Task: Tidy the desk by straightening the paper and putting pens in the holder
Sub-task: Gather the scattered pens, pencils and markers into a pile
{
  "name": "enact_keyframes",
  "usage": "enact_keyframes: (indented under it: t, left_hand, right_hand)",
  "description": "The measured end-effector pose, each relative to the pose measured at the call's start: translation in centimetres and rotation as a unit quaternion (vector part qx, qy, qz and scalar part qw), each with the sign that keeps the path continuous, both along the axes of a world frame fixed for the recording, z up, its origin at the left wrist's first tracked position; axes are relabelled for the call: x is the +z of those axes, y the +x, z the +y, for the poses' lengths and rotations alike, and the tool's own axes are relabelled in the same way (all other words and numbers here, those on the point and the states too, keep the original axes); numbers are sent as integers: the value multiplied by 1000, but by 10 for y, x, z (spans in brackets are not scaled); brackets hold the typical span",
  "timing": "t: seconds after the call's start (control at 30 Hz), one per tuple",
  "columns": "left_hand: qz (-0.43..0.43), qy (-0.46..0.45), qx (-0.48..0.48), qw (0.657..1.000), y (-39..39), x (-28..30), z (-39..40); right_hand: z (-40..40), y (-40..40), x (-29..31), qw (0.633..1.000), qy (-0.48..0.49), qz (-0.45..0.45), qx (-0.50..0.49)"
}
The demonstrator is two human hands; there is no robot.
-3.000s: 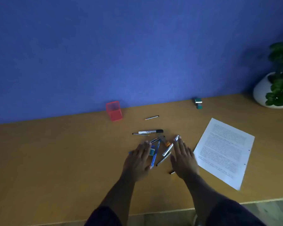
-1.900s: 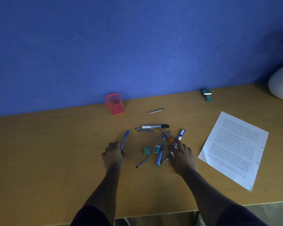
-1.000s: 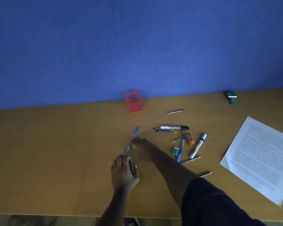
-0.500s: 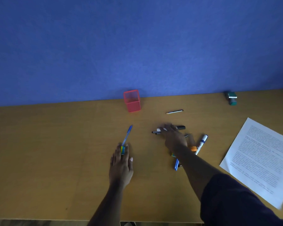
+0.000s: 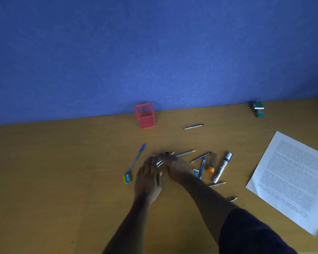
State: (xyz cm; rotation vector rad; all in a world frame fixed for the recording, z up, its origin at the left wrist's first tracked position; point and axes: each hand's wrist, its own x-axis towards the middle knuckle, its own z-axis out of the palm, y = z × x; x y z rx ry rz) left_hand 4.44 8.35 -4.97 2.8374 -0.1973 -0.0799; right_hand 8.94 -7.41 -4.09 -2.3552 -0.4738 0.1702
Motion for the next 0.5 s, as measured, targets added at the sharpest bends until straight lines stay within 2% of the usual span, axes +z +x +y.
enact_keyframes:
  t: [0.1, 0.17, 0.3, 0.5]
  left_hand:
    - [14, 59, -15, 998, 6, 3, -7]
    - [28, 94, 1, 995, 10, 5, -9]
    - [39, 129, 52, 990, 15, 13, 2]
    - [57, 109, 148, 981, 3, 11, 41]
  right_hand:
    - [-30, -2, -5, 984, -103, -79, -126]
    - [-44, -4, -7, 969, -172, -66, -165]
    - [-45, -3, -12, 978, -162, 1, -130]
    - [5, -10, -10, 991, -126, 11, -33]
